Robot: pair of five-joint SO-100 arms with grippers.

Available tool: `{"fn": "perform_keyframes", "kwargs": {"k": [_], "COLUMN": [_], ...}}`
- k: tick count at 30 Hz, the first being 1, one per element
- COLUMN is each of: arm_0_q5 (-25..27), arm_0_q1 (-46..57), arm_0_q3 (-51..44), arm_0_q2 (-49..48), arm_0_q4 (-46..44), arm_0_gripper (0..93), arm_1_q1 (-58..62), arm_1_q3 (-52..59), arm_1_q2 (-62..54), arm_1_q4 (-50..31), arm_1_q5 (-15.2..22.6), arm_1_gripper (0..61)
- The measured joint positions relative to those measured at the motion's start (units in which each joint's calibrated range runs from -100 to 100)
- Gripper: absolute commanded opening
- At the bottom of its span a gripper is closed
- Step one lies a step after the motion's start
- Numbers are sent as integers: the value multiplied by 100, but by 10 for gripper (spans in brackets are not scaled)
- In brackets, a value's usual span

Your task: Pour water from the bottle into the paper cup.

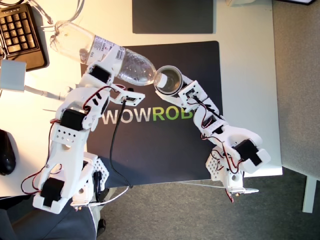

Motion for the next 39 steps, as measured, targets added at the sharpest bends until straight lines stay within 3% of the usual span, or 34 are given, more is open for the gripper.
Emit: {"fn": "perform_keyframes", "kwargs": {"k": [39], "arm_0_q5": [0], "arm_0_q1": [9], "arm_0_q3": [54], "arm_0_q2": [0], "arm_0_q4": [0], "arm_0_gripper": [0], "arm_1_q1": [0], "arm_1_q3": [180], "arm_1_q2": [-157], "arm_1_q4": [-24], "arm_1_q5": [0], "arm_1_gripper": [1]}}
